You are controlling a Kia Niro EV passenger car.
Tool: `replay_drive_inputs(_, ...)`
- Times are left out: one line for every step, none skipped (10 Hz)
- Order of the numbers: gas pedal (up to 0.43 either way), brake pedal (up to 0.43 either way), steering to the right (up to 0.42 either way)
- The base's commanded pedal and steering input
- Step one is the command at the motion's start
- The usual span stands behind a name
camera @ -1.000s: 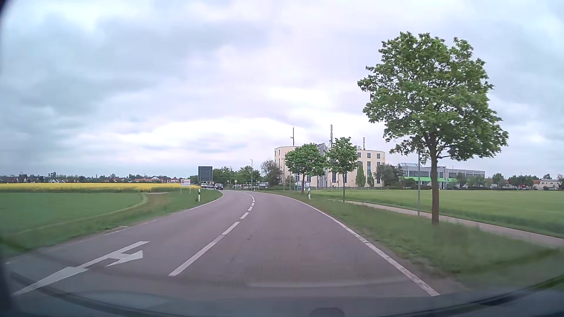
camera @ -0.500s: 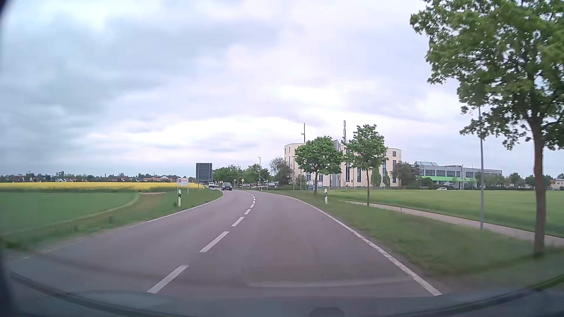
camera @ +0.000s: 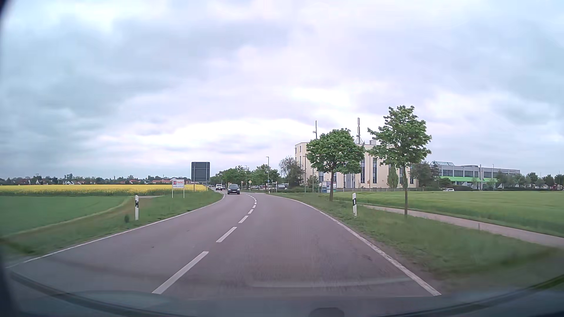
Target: Follow the waypoints while adhering to traffic rules and regulations
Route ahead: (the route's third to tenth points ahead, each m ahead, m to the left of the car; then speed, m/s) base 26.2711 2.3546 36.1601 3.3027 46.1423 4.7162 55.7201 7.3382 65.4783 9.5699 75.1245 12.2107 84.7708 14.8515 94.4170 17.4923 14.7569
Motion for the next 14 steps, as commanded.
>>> replay_drive_inputs(0.220,0.000,-0.022)
replay_drive_inputs(0.220,0.000,-0.022)
replay_drive_inputs(0.220,0.000,-0.022)
replay_drive_inputs(0.220,0.000,-0.022)
replay_drive_inputs(0.209,0.000,-0.021)
replay_drive_inputs(0.197,0.000,-0.022)
replay_drive_inputs(0.189,0.000,-0.022)
replay_drive_inputs(0.189,0.000,-0.022)
replay_drive_inputs(0.189,0.000,-0.021)
replay_drive_inputs(0.189,0.000,-0.021)
replay_drive_inputs(0.189,0.000,-0.021)
replay_drive_inputs(0.189,0.000,-0.021)
replay_drive_inputs(0.189,0.000,-0.021)
replay_drive_inputs(0.189,0.000,-0.021)
